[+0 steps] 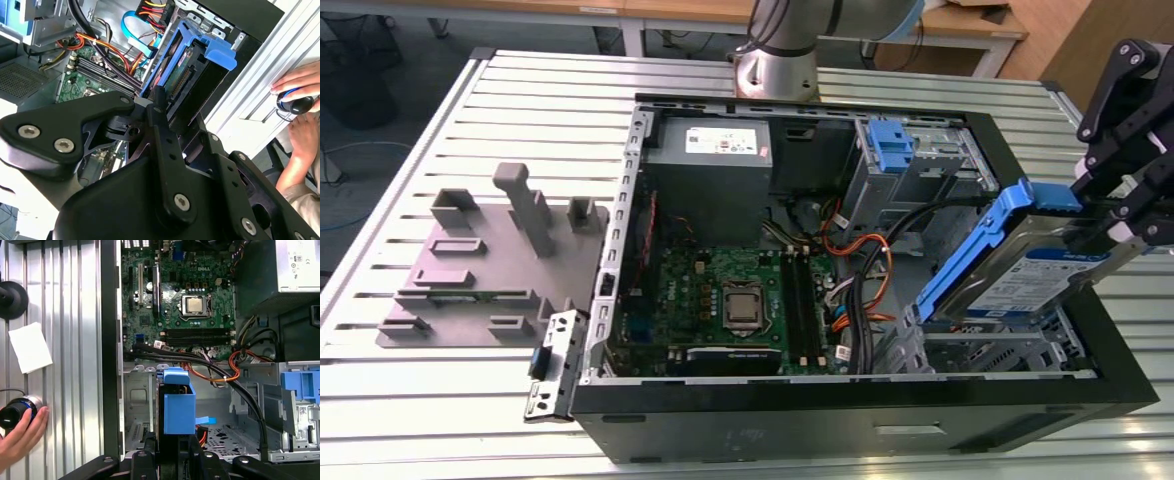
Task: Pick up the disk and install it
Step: 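Insert the disk into the insertion slot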
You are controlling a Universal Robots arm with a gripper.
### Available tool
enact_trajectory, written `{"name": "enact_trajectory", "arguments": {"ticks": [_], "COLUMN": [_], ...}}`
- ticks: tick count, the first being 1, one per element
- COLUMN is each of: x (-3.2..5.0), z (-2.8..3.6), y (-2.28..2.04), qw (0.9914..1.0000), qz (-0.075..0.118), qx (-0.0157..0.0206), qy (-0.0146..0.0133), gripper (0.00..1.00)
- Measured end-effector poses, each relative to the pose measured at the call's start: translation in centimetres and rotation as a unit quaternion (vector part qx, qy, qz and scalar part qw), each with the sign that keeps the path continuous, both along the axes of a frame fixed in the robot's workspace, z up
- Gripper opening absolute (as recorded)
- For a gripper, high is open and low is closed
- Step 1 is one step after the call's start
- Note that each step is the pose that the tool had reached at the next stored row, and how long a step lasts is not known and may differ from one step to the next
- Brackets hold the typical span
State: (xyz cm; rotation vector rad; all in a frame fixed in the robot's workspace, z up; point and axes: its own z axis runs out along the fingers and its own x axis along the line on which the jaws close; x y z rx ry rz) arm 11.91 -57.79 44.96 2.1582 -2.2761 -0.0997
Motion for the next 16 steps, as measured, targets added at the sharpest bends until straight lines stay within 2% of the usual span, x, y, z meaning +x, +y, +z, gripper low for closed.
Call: {"name": "enact_trajectory", "arguments": {"ticks": [7, 16], "x": [0.00, -0.08], "z": [-0.02, -0.03], "y": [0.00, 0.03], "qw": [0.99995, 0.99994], "qz": [0.010, 0.011], "qx": [0.0001, -0.0001], "qy": [-0.0003, -0.0004], "gripper": [0.35, 0.35]}}
